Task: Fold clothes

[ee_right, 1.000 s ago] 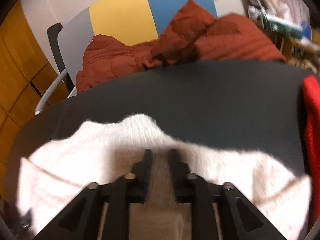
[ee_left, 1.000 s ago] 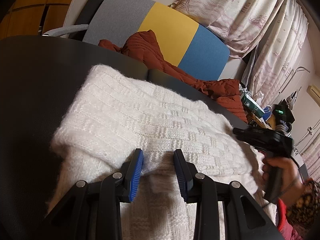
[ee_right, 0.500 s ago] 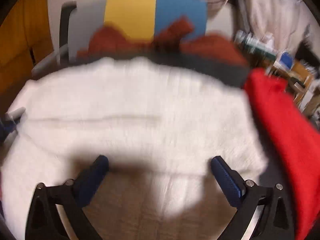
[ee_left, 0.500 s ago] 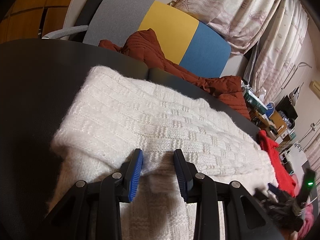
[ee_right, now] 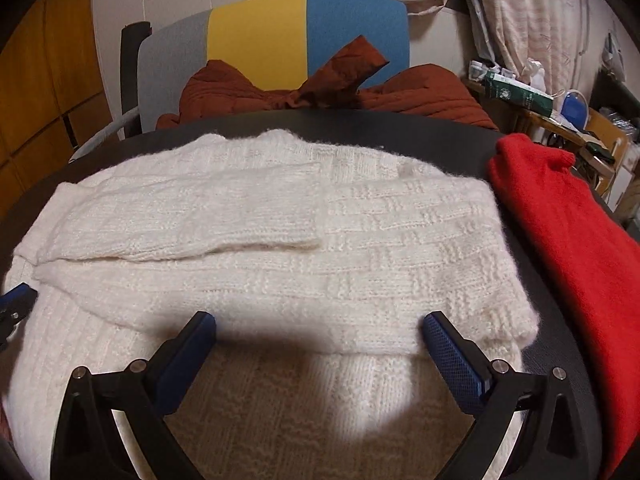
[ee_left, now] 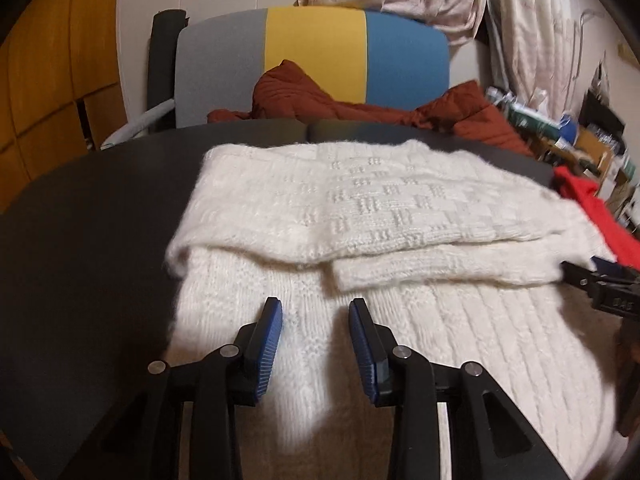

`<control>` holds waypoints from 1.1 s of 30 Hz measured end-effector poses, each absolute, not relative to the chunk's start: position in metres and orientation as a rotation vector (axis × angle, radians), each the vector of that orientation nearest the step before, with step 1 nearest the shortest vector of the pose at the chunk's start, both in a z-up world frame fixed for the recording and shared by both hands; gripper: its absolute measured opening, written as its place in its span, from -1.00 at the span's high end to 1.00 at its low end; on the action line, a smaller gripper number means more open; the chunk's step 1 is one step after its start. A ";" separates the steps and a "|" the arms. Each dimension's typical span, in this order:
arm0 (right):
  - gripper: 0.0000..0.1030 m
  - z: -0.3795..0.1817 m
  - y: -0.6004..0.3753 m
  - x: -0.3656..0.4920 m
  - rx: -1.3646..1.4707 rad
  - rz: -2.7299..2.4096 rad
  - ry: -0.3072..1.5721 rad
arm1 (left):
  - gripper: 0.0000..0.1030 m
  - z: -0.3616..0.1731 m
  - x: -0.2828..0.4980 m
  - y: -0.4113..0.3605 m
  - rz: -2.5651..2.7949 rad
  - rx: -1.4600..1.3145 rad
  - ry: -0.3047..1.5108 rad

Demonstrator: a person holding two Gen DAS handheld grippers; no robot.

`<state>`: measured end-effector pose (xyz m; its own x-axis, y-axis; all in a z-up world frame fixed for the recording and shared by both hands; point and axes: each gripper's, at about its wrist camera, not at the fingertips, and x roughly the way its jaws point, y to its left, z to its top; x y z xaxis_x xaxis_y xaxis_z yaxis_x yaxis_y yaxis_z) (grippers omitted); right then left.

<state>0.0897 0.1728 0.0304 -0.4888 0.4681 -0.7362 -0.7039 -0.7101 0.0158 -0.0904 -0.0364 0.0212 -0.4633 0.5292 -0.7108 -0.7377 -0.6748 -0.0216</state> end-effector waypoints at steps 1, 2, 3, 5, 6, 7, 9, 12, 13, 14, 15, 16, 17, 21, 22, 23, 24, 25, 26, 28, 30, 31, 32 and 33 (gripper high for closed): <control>-1.00 0.030 0.178 0.086 -0.968 2.206 0.423 | 0.32 0.022 -0.097 -0.032 2.154 -0.932 0.371; -1.00 0.030 0.185 0.082 -0.979 2.211 0.432 | 0.32 0.022 -0.104 -0.027 2.151 -0.952 0.368; -1.00 0.030 0.192 0.077 -0.989 2.213 0.440 | 0.32 0.022 -0.110 -0.022 2.150 -0.963 0.368; -1.00 0.030 0.206 0.064 -1.007 2.215 0.454 | 0.31 0.022 -0.123 -0.012 2.153 -0.971 0.377; -1.00 0.030 0.213 0.059 -1.012 2.217 0.458 | 0.31 0.022 -0.130 -0.007 2.155 -0.975 0.381; -1.00 0.029 0.220 0.054 -1.015 2.220 0.462 | 0.31 0.021 -0.136 -0.002 2.156 -0.979 0.385; -1.00 0.028 0.234 0.044 -1.021 2.226 0.469 | 0.30 0.020 -0.141 0.006 2.179 -0.969 0.414; -1.00 0.027 0.243 0.037 -1.011 2.239 0.469 | 0.30 0.019 -0.141 0.014 2.217 -0.946 0.469; -1.00 0.026 0.243 0.036 -1.007 2.241 0.468 | 0.30 0.018 -0.140 0.016 2.226 -0.940 0.485; -1.00 0.026 0.243 0.036 -1.003 2.243 0.467 | 0.30 0.018 -0.140 0.016 2.229 -0.937 0.491; -1.00 0.026 0.243 0.037 -0.999 2.245 0.468 | 0.30 0.018 -0.140 0.016 2.229 -0.937 0.487; -1.00 0.025 0.242 0.038 -0.995 2.247 0.469 | 0.30 0.018 -0.140 0.015 2.227 -0.938 0.481; -1.00 0.025 0.241 0.039 -0.993 2.248 0.470 | 0.30 0.018 -0.140 0.014 2.224 -0.940 0.472; -1.00 0.025 0.240 0.042 -0.987 2.251 0.475 | 0.29 0.018 -0.139 0.017 2.230 -0.934 0.490; -1.00 0.025 0.240 0.043 -0.988 2.251 0.476 | 0.29 0.018 -0.139 0.018 2.233 -0.933 0.498; -1.00 0.026 0.238 0.044 -0.988 2.251 0.479 | 0.28 0.019 -0.139 0.019 2.234 -0.932 0.505; -1.00 0.027 0.237 0.044 -0.995 2.251 0.485 | 0.28 0.019 -0.139 0.019 2.236 -0.932 0.511; -1.00 0.028 0.237 0.044 -1.003 2.250 0.491 | 0.28 0.020 -0.139 0.018 2.229 -0.938 0.512; -1.00 0.030 0.237 0.045 -1.019 2.251 0.486 | 0.27 0.022 -0.140 0.017 2.216 -0.949 0.508; -1.00 0.039 0.233 0.050 -1.040 2.253 0.462 | 0.27 0.027 -0.142 0.010 2.172 -0.981 0.485; -1.00 0.053 0.221 0.075 -0.976 2.302 0.506 | 0.27 0.033 -0.139 -0.008 2.164 -1.000 0.446; -1.00 0.060 0.214 0.089 -0.939 2.330 0.534 | 0.27 0.035 -0.137 -0.018 2.165 -1.007 0.425; -1.00 0.064 0.208 0.101 -0.914 2.349 0.567 | 0.27 0.037 -0.134 -0.030 2.169 -1.008 0.404; -1.00 0.065 0.200 0.118 -0.897 2.361 0.610 | 0.27 0.039 -0.131 -0.043 2.174 -1.004 0.383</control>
<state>0.1184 0.2002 0.0653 -0.6349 0.3191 -0.7037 -0.6198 -0.7541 0.2173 -0.1306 -0.0430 0.0386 -0.4531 0.4741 -0.7549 -0.7036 -0.7102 -0.0237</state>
